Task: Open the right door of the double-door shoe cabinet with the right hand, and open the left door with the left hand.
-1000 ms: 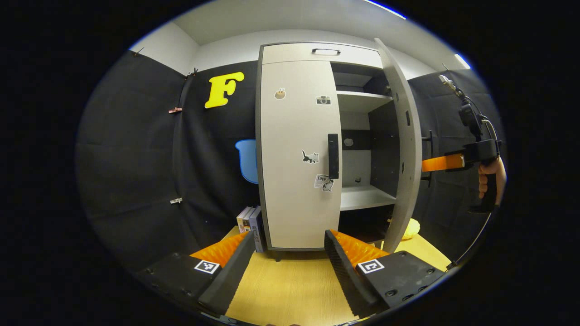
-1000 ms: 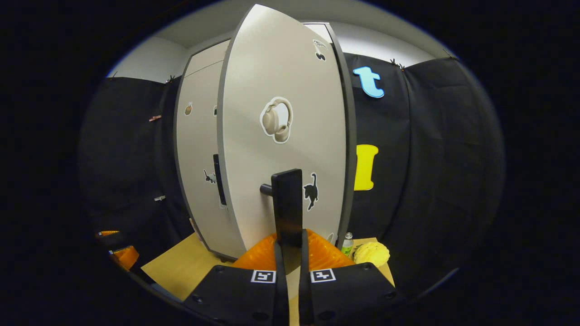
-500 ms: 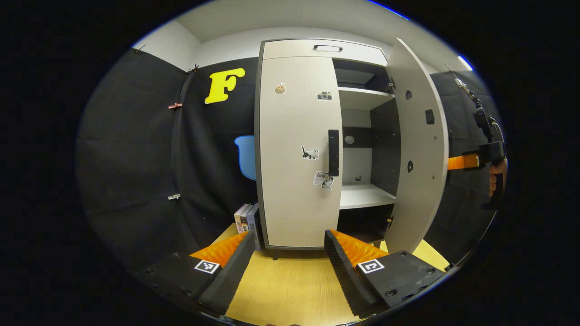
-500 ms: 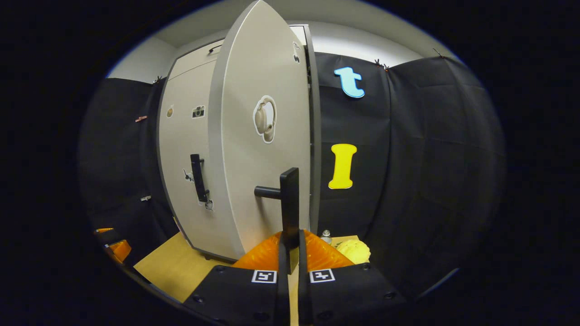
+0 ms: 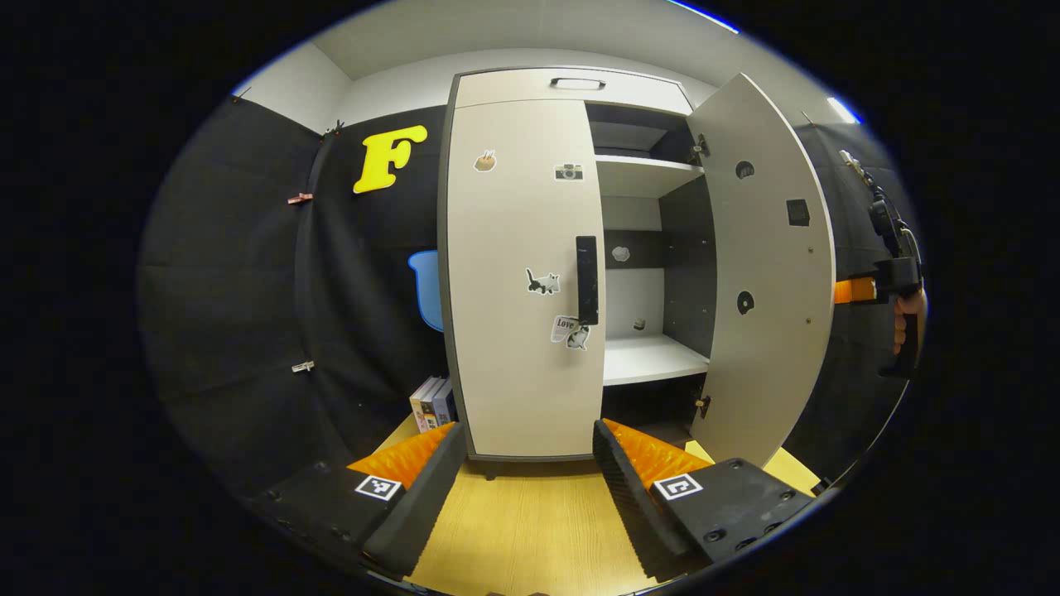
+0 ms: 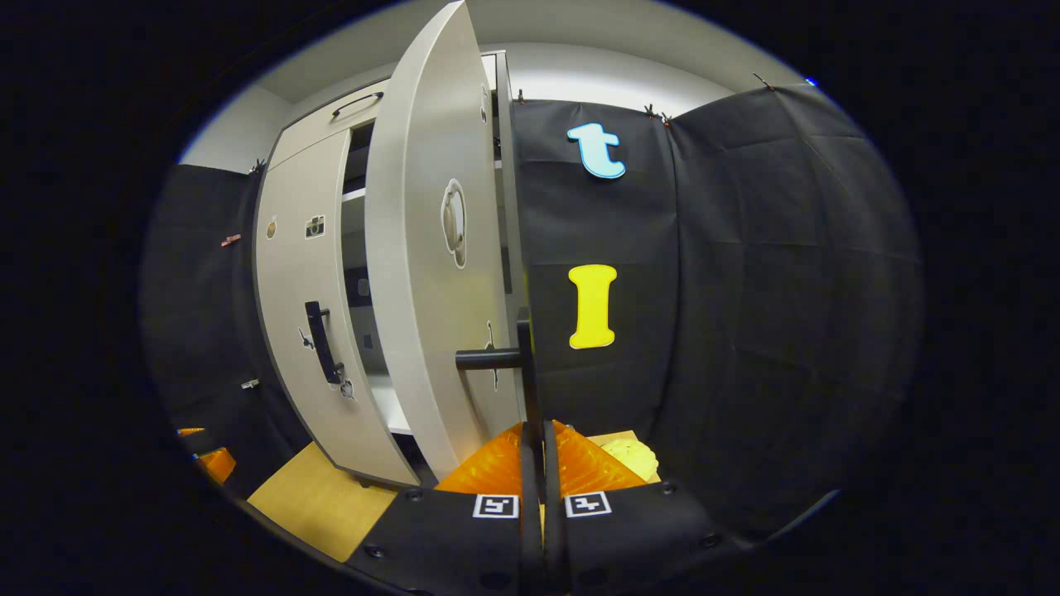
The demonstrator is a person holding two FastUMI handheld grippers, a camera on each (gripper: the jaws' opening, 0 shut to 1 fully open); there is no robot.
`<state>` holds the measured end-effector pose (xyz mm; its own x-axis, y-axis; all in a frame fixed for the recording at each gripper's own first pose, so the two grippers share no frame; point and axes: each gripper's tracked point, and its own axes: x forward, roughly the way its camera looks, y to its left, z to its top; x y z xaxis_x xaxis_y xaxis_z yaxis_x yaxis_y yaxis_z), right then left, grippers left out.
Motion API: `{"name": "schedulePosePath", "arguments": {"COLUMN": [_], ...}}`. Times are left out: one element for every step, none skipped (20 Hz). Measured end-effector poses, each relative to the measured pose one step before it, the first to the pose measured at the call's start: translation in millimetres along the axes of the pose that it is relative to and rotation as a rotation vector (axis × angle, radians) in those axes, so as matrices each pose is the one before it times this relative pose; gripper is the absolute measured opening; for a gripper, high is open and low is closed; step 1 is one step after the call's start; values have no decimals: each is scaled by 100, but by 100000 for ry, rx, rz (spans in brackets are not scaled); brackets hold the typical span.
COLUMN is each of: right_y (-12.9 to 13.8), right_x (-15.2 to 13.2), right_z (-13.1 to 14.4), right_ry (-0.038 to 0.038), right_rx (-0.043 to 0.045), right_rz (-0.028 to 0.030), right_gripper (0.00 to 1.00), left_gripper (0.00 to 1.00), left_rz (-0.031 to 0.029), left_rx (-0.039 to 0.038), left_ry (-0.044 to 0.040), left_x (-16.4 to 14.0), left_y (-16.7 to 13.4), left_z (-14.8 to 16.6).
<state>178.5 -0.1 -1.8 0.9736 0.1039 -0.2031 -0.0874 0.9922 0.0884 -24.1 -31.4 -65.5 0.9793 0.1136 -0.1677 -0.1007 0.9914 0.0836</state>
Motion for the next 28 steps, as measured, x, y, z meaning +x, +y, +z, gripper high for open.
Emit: {"name": "schedulePosePath", "arguments": {"right_y": [-72, 60, 105, -220, -153, -271, -99, -1, 182, 222, 28, -221, -86, 166, 357, -1, 22, -297, -310, -215, -309, -214, -43, -1, 94, 1, 103, 180], "right_x": [-268, -244, -405, -699, -704, -752, -720, -628, -997, -333, -517, -470, -547, -422, -749, 93, -167, -556, -254, -252, -175, -145, -80, -95, 2, 25, -16, 59], "right_z": [21, 14, -179, -177, -269, -340, -363, -528, -477, -709, -695, -631, -517, -558, -391, -638, -506, -301, -339, -417, -468, -560, -646, -546, -565, -545, -390, -418], "right_ry": [-479, -582, -68, -391, -724, -866, -555, -42, 231, 626, 174, -144, -401, -595, -33, -161, -497, -739, -941, -654, -306, 93, 553, 881, 966, 723, 721, 222], "right_rx": [-86, -445, -316, -528, -1296, -1518, -748, 444, 1176, 1196, 113, -434, -648, -313, 493, 899, 722, 759, 166, -439, -1032, -1090, -981, -397, -181, 172, 472, 616], "right_rz": [-452, 4, 478, 149, -123, -1066, -492, -599, 591, -146, -894, -1358, -773, -598, 312, -468, -433, -1233, -1373, -1112, -1202, -723, -42, 477, 783, 540, 469, 1055], "right_gripper": [6, 6, 6, 6, 6, 6, 6, 6, 6, 11, 12, 24, 38, 53, 56, 70, 84, 98, 98, 98, 98, 98, 98, 98, 98, 98, 98, 98], "left_gripper": [95, 95, 95, 95, 95, 95, 95, 95, 95, 95, 95, 95, 95, 95, 95, 95, 95, 92, 95, 95, 92, 94, 95, 95, 95, 94, 92, 95], "left_rz": [-847, -685, -648, -580, -377, -294, -343, -371, -258, -333, -336, -344, 16, 29, -258, -328, -114, 184, -214, 178, 111, 290, -476, -718, -686, -573, -55, 279], "left_rx": [-118, 141, 424, 646, 670, 492, 137, -194, -351, -308, -173, 93, 219, 55, -185, -224, -340, -478, -411, -33, 70, -169, -745, -1106, -1001, -748, -472, -286], "left_ry": [-185, -212, -161, -275, -209, -342, -457, -610, -754, -858, -1073, -1222, -1150, -1207, -1271, -1396, -1016, -644, -1217, -728, -738, 224, -193, -17, 74, 130, 505, 296], "left_x": [121, 167, 204, 194, 308, 404, 428, 453, 449, 584, 647, 749, 795, 835, 932, 1021, 959, 1113, 1133, 1092, 1134, 1199, 1142, 1201, 1018, 1180, 1031, 1006], "left_y": [-265, -251, -240, -261, -92, -86, -45, -82, -29, 11, -14, -2, 43, 75, 22, -82, -6, 32, -76, -49, -113, -182, -339, -483, -374, -342, -229, -148], "left_z": [177, 34, 103, 40, 112, 88, 270, 228, 394, 448, 517, 608, 682, 615, 719, 678, 639, 491, 656, 444, 436, 223, 252, 260, 188, 126, 75, -7]}}
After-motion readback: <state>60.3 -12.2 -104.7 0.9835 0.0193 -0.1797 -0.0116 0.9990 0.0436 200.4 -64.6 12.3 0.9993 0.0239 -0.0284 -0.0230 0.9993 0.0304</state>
